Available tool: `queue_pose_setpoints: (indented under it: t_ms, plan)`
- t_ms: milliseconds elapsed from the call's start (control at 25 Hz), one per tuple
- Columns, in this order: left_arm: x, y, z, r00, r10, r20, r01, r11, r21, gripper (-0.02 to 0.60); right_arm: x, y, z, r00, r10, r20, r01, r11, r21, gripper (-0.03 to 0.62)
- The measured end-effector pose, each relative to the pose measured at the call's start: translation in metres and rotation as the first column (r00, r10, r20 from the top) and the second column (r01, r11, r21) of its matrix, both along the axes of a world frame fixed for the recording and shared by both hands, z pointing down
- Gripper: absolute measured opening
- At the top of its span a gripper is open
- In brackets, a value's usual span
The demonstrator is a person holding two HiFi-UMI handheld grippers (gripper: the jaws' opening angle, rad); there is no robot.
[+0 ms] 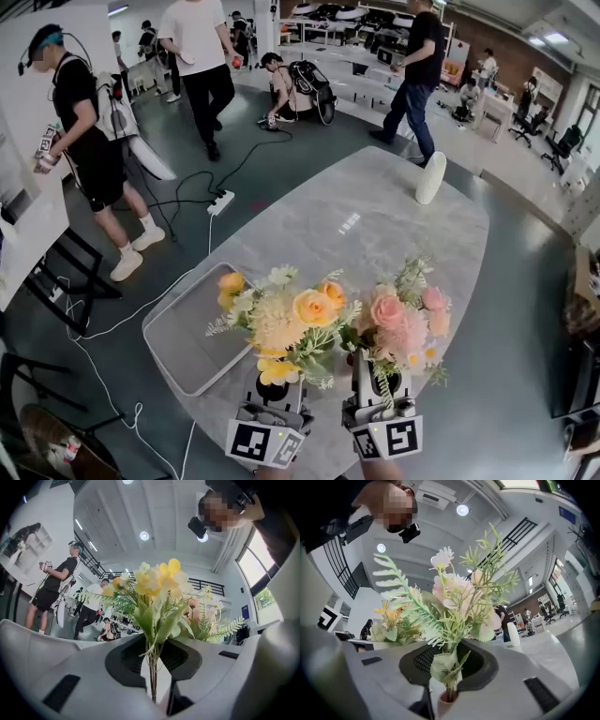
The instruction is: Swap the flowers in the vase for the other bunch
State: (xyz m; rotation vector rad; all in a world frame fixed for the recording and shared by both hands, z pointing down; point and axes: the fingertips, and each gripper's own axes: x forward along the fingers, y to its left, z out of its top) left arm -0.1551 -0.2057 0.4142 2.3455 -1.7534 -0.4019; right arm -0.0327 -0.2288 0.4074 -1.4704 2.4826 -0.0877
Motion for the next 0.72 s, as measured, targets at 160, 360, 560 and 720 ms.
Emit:
queue_pose_setpoints:
  t_ms: [160,360,560,720]
  plan:
    - [-0.0007,0.0006,0.0008,1.0,0.003,-0.003,-0.003,1.0,0.0,0.083,-0.0014,0.0008,0.0043,1.0,0.001,0.002,-0.001,1.0,-0.012,0.089]
    - [0.0005,0.0018,-0.0007,1.0,0.005,-0.008,-0.005,1.0,-0.005,0.083,-0.0007,0.0026,0.0058,1.0,-0.001,-0.001,0.001,1.0,-0.028,0.089]
    - [0.0007,0.0006,0.0018,1.0,0.006,-0.012,-0.007,1.0,-0.008,0.084,-0.0026,0.0009,0.0073,1.0,-0.01,0.001,0.01,1.0,-0.025,0.089]
    - [0.0006,0.0005,0.0033,1.0,0.008,-0.015,-0.008,1.0,-0.012,0.083,-0.0013,0.0001,0.0082,1.0,-0.009,-0.006,0.009,1.0,-0.028,0.109]
